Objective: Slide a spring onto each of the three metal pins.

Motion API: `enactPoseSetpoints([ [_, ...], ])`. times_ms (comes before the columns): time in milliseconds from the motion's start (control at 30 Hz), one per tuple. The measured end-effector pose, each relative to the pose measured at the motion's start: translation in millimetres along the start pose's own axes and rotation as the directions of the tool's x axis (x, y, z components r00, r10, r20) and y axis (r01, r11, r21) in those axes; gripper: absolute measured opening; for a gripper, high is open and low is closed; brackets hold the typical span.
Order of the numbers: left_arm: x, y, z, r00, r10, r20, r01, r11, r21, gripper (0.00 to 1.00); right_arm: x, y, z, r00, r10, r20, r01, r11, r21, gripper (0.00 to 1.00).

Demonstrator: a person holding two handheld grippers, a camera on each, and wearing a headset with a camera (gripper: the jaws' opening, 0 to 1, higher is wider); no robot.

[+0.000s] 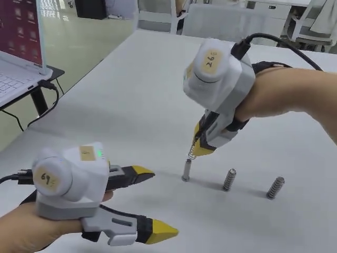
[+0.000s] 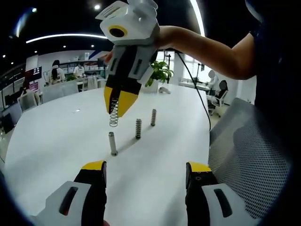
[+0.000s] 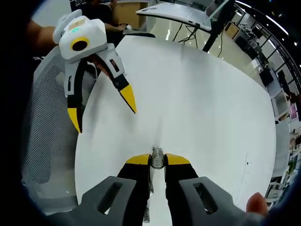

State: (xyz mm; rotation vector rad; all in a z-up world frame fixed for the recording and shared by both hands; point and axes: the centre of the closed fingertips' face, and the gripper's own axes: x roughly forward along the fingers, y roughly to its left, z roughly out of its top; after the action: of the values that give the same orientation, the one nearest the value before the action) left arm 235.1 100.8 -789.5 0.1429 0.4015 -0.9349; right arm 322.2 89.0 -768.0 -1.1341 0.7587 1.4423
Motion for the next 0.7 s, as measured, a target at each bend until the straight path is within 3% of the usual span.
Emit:
enactPoseSetpoints([
  [700,-2.1,2.9,-1.4,1.0000,0.001,0.000,-0.001,1.000,-0.002,0.63,14.9,-1.2,-2.5,0.9995,0.024,-0.021,-0.024,1.000,0.012,0.09],
])
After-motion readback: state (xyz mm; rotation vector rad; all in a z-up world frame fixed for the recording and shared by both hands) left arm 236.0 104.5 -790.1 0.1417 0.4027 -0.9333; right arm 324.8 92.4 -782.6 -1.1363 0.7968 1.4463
